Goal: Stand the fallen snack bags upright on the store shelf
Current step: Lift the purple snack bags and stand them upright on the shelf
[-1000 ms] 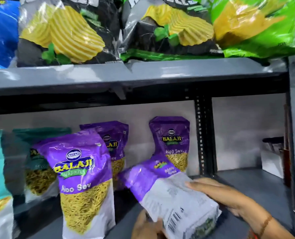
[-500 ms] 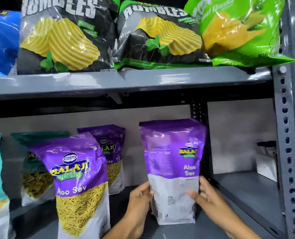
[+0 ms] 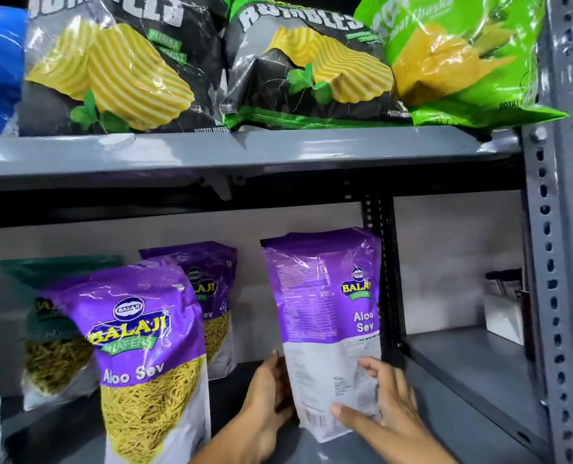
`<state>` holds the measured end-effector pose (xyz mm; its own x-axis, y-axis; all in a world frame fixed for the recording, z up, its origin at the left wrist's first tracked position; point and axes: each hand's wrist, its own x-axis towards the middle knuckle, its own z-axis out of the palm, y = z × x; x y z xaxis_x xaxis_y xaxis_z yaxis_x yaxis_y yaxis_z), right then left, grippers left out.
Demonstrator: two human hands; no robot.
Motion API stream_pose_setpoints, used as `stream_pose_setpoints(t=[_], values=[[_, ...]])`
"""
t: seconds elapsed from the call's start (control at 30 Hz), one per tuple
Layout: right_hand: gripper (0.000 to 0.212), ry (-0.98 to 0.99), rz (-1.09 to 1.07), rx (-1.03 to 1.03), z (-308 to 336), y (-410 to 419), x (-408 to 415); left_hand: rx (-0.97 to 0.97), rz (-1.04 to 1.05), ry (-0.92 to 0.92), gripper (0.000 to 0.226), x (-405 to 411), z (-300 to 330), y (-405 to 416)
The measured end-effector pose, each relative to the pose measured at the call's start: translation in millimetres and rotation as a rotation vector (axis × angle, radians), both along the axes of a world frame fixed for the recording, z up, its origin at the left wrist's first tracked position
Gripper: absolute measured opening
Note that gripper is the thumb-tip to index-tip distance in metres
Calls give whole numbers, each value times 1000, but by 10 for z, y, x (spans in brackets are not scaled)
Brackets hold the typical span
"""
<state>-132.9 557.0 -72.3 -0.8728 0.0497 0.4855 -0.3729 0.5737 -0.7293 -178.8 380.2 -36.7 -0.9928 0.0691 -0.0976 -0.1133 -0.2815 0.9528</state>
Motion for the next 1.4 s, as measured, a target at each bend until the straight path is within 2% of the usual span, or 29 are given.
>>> stream_pose_setpoints(t=[0.1,0.17,0.23,0.3,0.37,0.43,0.5,0.63,0.7,0.83,1.0,1.07,1.2,1.33,1.4], values=[[95,-98,128,-96,108,34,-12,-123,28,29,23,97,-30,-11],[112,-147,211,-127,139,31,-37,-179,-42,34,12,209,-38,27],[125,-160,146,-111,140,-20,-93,-208,-117,65,14,308,-33,88],[118,-142,71,-165,126,-1,-182,-220,-133,112,17,338,-25,138],[91,-127,95,-296,130,87,-253,-183,-82,108,18,308,-8,122],[62,-134,160,-339,138,194,-306,-113,0,95,18,239,-2,60],[44,-131,182,-351,152,279,-354,-87,26,119,24,165,3,5],[39,-69,88,-393,144,356,-384,-150,-63,146,65,27,-13,-22],[31,-114,155,-409,119,367,-376,-161,-118,167,78,-62,-40,-30],[34,-146,253,-414,105,381,-390,-179,-177,200,75,-183,-94,-36],[33,-180,261,-459,94,402,-553,-237,-64,264,68,-224,-256,7],[31,-187,267,-492,87,377,-594,-282,-19,299,73,-219,-308,-6],[30,-294,289,-556,93,389,-632,-327,31,306,69,-208,-314,-75],[53,-349,361,-577,138,469,-595,-338,-52,286,91,-253,-250,-142],[67,-348,397,-522,167,453,-563,-337,-143,287,83,-272,-213,-158]])
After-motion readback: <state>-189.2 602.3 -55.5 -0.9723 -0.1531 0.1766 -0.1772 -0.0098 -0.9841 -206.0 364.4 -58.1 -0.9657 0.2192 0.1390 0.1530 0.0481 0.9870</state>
